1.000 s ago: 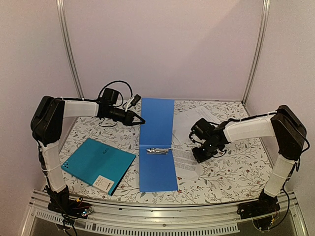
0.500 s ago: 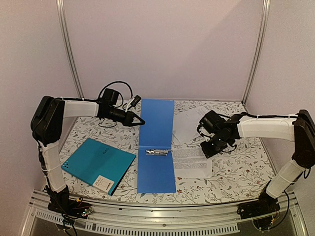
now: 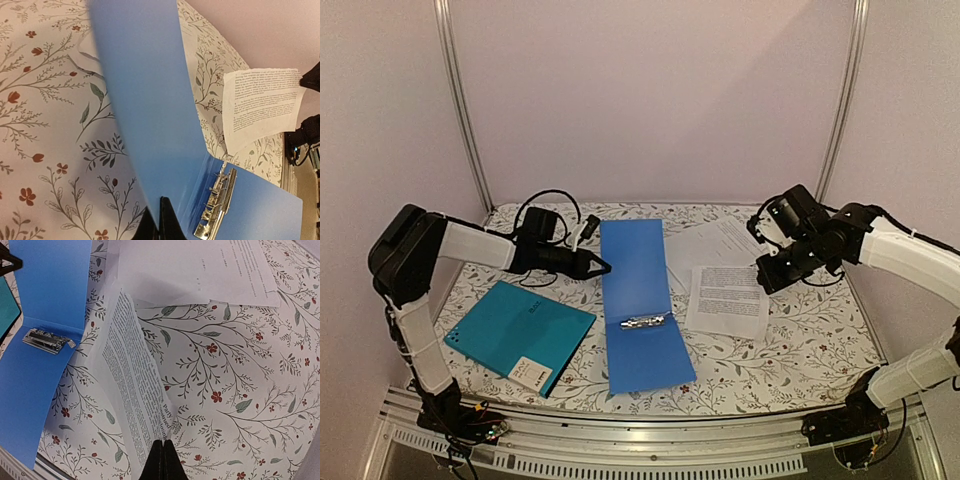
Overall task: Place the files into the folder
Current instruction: Pick up the file from the center of the board, then insert the spring clip onto the folder.
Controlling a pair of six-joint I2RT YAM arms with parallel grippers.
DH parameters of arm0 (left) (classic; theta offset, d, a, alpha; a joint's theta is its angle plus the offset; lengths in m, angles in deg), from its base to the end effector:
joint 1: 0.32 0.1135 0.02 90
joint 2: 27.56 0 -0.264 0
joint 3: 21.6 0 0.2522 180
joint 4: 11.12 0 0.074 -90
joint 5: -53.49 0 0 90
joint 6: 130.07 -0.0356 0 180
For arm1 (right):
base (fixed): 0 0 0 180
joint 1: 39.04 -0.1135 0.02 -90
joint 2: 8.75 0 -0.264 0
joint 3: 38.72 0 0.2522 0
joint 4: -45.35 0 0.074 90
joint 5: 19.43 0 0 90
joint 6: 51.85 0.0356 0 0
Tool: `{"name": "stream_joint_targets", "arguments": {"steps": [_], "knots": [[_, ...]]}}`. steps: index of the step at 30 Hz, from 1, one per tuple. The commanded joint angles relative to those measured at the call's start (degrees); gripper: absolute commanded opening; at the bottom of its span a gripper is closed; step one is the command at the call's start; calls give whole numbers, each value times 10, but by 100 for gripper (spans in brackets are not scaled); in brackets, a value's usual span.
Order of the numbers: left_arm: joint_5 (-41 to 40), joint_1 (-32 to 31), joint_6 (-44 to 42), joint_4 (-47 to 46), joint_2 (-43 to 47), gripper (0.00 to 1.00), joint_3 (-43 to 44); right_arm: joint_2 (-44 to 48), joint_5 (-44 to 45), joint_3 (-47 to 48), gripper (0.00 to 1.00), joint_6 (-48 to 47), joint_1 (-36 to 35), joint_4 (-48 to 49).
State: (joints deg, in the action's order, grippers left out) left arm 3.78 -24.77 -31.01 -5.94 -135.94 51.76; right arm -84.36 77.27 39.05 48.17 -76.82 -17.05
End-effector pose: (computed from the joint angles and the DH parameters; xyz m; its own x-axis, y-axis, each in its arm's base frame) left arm 0.3428 -0.1812 0.1540 -0.7008 0.1867 -0.6885 0.6633 0.5259 -0.5325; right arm 0.2086 0.1564 0.2838 -0.7736 -0.3810 -0.5064 -0.4347 0.9005 -0.0134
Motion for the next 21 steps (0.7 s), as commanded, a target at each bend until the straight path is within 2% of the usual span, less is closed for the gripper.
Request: {"name": "stream_joint_targets", "arguments": {"steps": [1,14,21], "knots": [[-100,-28,83,-131,33,0,-53,10,-32,26,0,1,3,-40],[-231,-85,86,-163,139,0,-117,34,-31,77,0,11,22,-73],[-267,-106,89,-161,130,1,-117,29,-110,98,0,41,22,-63]]}}
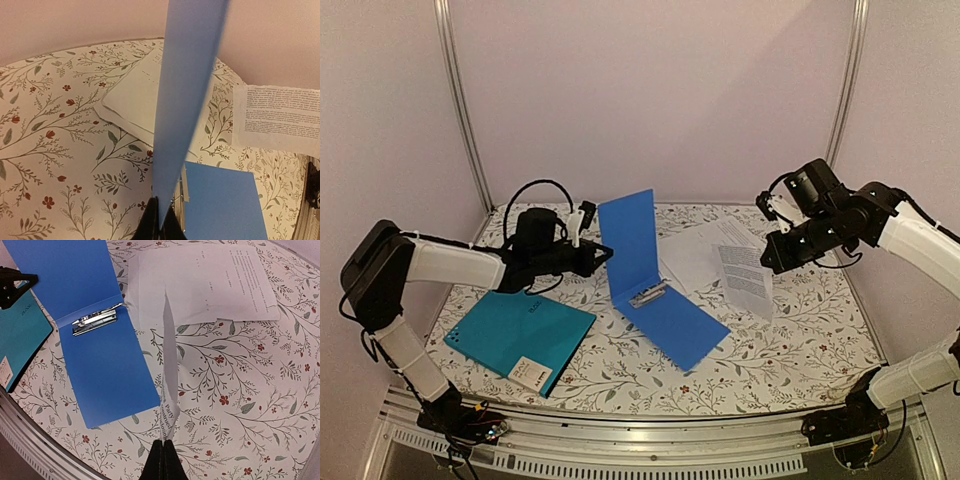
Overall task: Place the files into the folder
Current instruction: Insert the spring clip onto the folder.
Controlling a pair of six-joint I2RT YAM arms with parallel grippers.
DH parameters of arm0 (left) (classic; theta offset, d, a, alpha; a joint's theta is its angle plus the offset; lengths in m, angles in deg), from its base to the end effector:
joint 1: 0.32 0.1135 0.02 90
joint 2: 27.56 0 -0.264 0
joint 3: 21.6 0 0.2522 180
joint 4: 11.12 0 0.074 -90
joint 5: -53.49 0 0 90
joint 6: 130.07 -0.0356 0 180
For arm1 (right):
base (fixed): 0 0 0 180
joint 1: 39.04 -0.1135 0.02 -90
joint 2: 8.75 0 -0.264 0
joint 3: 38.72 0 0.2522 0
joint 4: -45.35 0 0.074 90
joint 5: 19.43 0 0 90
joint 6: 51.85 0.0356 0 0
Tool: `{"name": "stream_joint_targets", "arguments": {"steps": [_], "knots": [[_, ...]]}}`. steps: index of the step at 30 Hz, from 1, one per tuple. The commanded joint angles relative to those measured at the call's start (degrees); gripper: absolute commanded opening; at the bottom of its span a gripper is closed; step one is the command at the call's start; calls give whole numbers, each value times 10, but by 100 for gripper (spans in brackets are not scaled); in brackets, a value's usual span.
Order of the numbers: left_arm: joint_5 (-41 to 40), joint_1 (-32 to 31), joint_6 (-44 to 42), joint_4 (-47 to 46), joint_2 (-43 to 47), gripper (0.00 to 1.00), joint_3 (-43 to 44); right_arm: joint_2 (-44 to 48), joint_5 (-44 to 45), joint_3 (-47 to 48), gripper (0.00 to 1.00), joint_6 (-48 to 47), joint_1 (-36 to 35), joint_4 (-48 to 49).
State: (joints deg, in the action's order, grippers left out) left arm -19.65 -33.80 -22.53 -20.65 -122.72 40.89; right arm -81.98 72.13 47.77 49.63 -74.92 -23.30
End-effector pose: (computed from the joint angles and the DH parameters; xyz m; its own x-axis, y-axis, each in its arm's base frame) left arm 0.2908 -0.2047 0.1978 -0.5387 0.0105 -0.8424 0.6167 0.6862 -0.3858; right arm 0.2044 0.1466 0.3339 -0.7676 -0.3097 -0.5611 -0.4292 0.8986 0.0911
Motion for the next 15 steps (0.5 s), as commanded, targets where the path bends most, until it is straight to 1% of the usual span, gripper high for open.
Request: {"name": "stream_joint_targets", "arguments": {"steps": [1,6,10,15], "knots": [[-34,-18,4,-14,-2,2,-9,6,-73,7,0,36,3,6],[-41,-24,6,-22,4,1,-26,26,-138,-17,0,82,3,52],[-64,-40,11,-35,15,1,-49,35,-192,-42,0,120,2,99],[-95,-67,23,-50,24,0,-76,35,-209,-57,0,157,-15,132]]}}
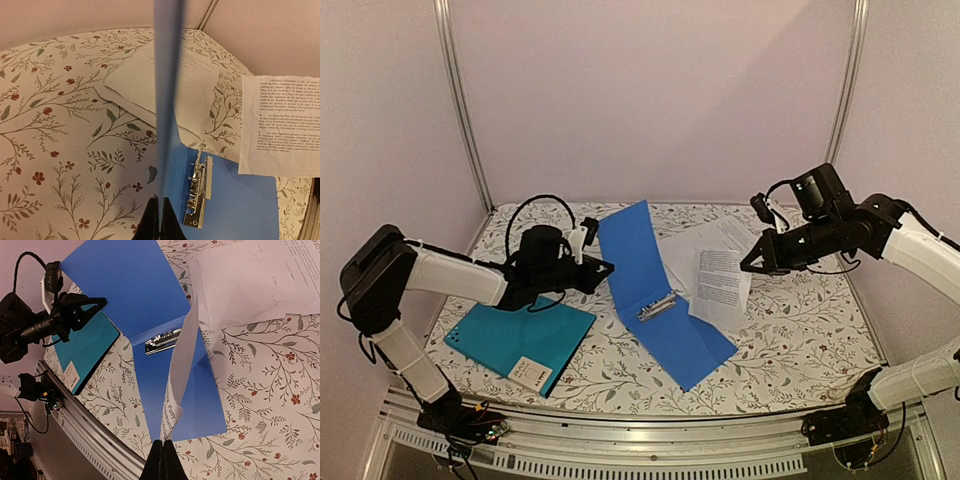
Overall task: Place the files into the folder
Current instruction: Insert the spring clip onto the folder.
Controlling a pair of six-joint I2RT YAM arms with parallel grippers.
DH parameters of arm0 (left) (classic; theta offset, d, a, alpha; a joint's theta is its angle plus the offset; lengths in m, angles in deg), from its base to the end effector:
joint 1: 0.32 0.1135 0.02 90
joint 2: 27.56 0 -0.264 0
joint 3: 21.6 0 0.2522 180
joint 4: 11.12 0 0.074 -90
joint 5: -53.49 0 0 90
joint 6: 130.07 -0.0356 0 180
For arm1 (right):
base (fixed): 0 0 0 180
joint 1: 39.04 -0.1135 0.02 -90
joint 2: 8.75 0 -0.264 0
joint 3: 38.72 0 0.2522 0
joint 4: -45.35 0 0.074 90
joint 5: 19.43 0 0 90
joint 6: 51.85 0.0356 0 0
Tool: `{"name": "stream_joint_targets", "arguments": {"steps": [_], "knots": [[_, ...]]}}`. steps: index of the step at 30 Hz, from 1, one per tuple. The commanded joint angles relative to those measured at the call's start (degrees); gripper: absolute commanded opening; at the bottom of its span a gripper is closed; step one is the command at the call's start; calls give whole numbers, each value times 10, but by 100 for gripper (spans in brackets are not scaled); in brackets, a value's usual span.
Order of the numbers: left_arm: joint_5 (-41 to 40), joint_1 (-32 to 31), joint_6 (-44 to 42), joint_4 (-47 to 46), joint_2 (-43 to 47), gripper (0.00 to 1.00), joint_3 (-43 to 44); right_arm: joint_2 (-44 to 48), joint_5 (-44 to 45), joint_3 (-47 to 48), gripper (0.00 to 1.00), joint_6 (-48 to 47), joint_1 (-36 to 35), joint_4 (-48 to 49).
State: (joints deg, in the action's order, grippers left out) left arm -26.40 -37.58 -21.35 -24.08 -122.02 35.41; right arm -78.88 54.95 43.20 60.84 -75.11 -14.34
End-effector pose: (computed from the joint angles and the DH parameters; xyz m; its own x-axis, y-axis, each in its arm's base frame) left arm 0.2668 -0.2108 0.1781 -0.5446 0.0173 -0.8385 0.5790 0.7310 -0.3610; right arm 0.1962 0.1548 0.3330 -0.8283 -0.1438 -0.5415 -0.4264 0.7887 0.4429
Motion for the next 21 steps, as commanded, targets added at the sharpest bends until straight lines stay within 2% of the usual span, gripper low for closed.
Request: {"name": "stream_joint_targets", "arguments": {"steps": [1,5,14,21], "knots": [[-35,-35,14,-19,18,0,-25,1,-36,-12,0,48,-18,45],[-73,-56,19,-15,26,0,-33,-7,-13,-29,0,66,-23,47],[-206,-87,27,21,52,0,-34,30,-11,-163,0,163,-23,116],[-229,-94,33,25,55,0,-37,23,7,-227,0,205,-25,167]]}}
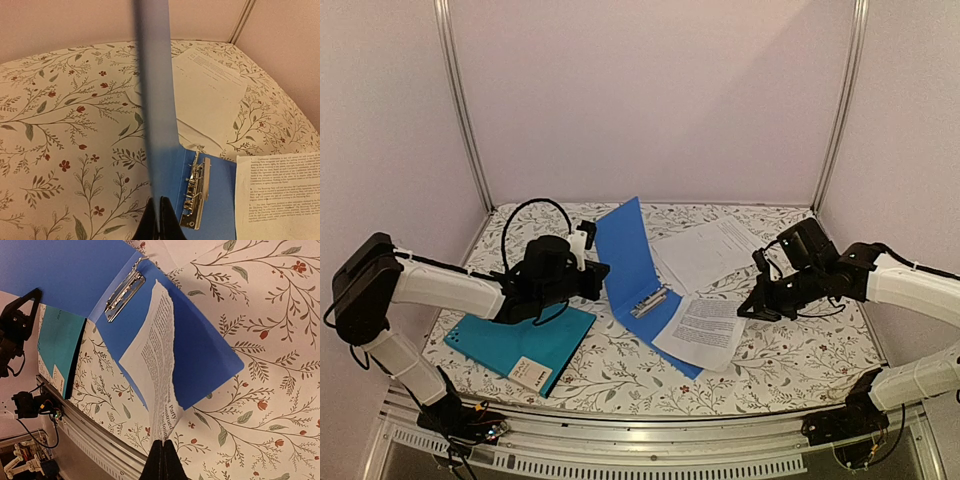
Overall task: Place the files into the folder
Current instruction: Insert the spring clip onto the folder.
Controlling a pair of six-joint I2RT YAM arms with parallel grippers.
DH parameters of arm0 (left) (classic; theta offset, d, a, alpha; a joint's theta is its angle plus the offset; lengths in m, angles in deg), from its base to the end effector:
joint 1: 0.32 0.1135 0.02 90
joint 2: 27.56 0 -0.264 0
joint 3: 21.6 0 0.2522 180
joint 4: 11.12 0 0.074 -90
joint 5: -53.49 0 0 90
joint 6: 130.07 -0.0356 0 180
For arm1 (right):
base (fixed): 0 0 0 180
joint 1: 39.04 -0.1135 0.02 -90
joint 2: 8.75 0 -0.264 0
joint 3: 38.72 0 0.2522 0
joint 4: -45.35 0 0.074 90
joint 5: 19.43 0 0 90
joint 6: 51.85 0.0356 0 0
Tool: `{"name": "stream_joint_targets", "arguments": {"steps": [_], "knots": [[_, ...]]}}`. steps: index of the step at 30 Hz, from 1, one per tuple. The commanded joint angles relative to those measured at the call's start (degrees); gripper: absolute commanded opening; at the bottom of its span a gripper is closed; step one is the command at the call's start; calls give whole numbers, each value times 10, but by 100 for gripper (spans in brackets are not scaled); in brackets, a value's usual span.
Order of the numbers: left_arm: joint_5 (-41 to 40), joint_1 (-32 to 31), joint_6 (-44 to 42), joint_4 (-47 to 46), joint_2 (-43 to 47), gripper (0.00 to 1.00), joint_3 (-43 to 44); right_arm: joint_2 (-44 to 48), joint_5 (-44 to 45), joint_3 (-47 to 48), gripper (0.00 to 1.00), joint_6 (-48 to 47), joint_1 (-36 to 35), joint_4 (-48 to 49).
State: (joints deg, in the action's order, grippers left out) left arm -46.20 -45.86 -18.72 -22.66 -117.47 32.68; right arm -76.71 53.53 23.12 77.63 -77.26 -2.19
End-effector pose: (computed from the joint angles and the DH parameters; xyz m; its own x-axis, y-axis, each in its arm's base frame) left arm 0.2313 -0.2272 0.1861 -0.4832 -0.0199 -0.8753 0.4510 0.8512 -0.2684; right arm 0.1787 0.1540 0.2443 -0.9513 0.0246 -0.3073 -0.1595 0.8137 0.5590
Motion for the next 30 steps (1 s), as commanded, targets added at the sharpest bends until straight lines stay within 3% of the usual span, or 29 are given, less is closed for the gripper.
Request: {"name": "stream_joint_targets", "arguments": {"steps": [1,9,30], "knots": [[-28,-13,7,10,9,0,-10,-4,26,-33,0,40,-3,52],[-17,-18,-2,3,4,0,-12,-58,44,-64,2,61,-3,118],[-12,-32,-25,5,1,0,-7,-130,56,-57,2,60,-3,181]]}}
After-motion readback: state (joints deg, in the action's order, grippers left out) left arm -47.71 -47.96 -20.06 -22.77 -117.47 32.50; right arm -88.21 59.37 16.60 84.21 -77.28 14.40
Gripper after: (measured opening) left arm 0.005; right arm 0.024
